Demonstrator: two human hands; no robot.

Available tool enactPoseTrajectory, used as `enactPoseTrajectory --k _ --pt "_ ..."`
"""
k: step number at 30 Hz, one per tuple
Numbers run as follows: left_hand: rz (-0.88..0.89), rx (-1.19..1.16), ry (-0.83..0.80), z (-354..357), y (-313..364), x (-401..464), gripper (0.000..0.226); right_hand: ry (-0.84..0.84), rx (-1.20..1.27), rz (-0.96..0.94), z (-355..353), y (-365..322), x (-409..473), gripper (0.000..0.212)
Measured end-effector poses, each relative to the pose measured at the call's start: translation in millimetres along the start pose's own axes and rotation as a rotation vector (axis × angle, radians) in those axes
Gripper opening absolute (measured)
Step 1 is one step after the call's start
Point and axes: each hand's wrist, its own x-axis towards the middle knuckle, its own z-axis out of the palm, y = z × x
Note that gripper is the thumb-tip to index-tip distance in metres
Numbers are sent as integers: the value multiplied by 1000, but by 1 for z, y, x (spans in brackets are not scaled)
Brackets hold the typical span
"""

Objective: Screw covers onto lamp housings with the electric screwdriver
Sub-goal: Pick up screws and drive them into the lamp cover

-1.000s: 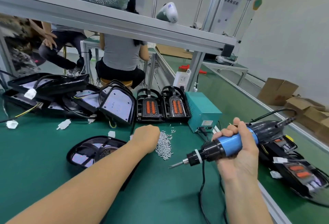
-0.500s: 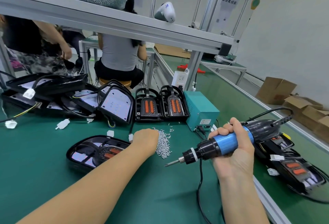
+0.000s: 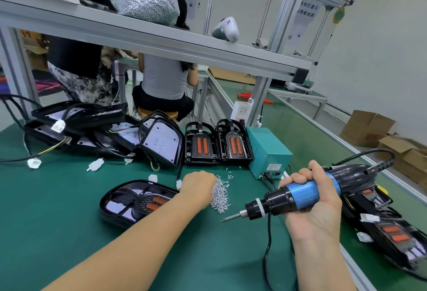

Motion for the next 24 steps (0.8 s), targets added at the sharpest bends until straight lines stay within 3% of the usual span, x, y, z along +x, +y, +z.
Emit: enactPoseTrajectory --k 5,9,14,24 --pt "-70 -797 185 -28 -19 -14 16 -21 15 -37 3 0 -2 18" --pt "-113 -1225 266 -43 -46 -45 21 -69 27 -41 8 10 -6 16" --pt "-141 -1497 358 -53 -89 -83 27 -162 47 -23 27 32 -14 18" --pt "-241 -1687 478 -54 -134 -140 27 -326 9 100 76 86 -40 26"
